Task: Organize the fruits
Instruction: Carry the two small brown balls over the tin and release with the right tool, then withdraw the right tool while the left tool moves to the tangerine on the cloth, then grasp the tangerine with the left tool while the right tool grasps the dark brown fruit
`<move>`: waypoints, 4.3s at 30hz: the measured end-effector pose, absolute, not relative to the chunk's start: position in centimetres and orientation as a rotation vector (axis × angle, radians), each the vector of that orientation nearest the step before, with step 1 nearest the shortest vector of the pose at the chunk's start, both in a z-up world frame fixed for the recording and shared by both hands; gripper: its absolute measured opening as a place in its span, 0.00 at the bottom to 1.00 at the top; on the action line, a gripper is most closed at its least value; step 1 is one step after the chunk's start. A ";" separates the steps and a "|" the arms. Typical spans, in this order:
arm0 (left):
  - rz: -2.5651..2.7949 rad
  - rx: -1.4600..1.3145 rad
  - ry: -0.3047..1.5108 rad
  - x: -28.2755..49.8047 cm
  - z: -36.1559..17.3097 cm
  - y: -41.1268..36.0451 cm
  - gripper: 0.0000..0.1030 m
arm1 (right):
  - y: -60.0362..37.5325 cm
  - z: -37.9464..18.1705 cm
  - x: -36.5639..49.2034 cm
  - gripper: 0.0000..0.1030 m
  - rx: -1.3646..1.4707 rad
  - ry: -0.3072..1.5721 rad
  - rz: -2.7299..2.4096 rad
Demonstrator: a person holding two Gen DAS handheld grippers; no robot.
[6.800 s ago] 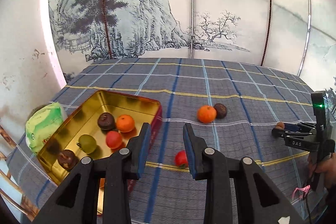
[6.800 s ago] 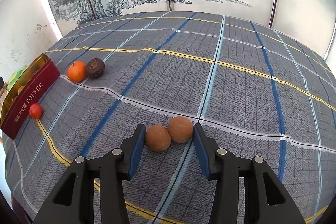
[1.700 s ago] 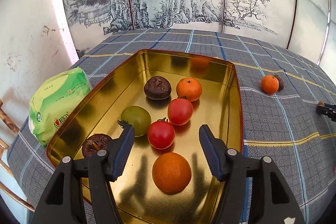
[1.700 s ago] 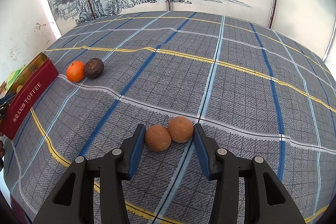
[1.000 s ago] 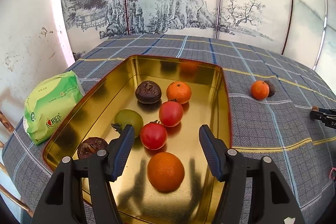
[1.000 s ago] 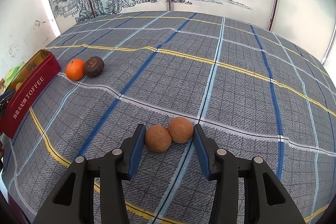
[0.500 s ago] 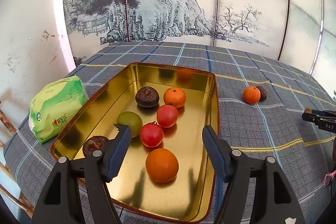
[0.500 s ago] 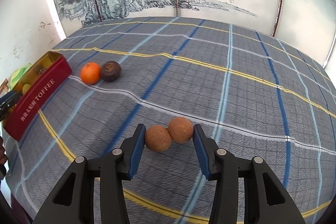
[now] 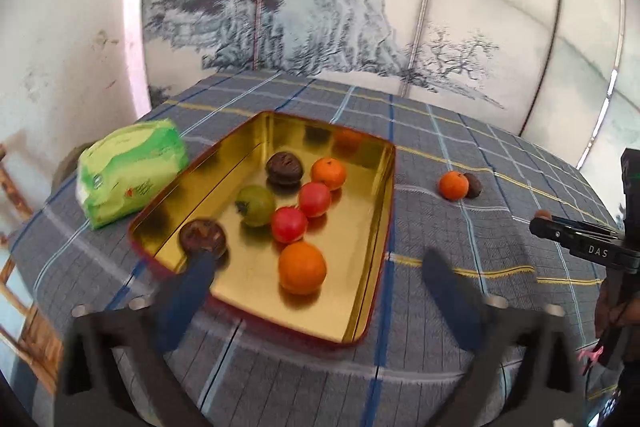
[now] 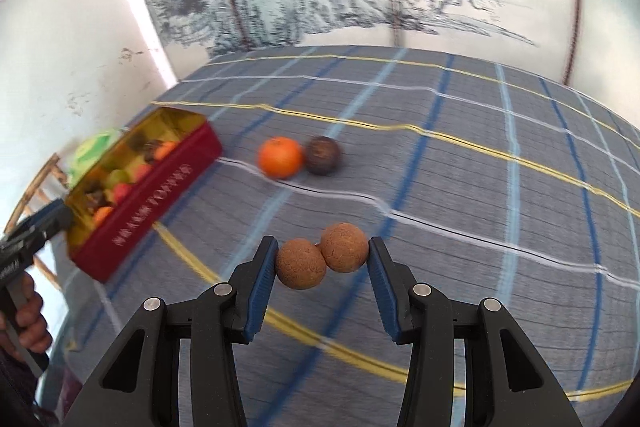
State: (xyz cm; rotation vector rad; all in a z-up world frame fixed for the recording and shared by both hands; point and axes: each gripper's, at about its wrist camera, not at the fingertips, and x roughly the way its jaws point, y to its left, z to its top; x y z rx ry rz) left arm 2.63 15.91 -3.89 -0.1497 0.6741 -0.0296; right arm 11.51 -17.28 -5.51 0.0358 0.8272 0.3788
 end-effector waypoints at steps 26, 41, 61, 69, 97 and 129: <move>0.063 -0.118 0.624 -1.1 -2.5 20.1 0.99 | 4.4 -4.2 15.3 0.46 -0.225 0.821 0.723; 0.100 -0.073 0.665 -0.7 -3.9 20.5 0.99 | 7.1 -6.5 16.0 0.46 -0.301 0.860 0.704; 0.094 -0.057 0.719 0.0 -5.0 20.0 0.99 | 7.4 -6.5 16.0 0.46 -0.247 0.864 0.719; 0.098 -0.063 0.731 0.2 -5.2 20.2 0.99 | 6.2 -4.9 15.7 0.47 -0.169 0.834 0.728; -0.262 0.192 0.745 5.6 -2.6 5.3 0.99 | -26.5 -9.7 12.2 0.51 -0.008 0.894 0.148; -0.410 0.125 0.986 19.5 -7.1 -1.8 0.35 | -29.5 -9.6 11.8 0.65 0.208 0.858 0.270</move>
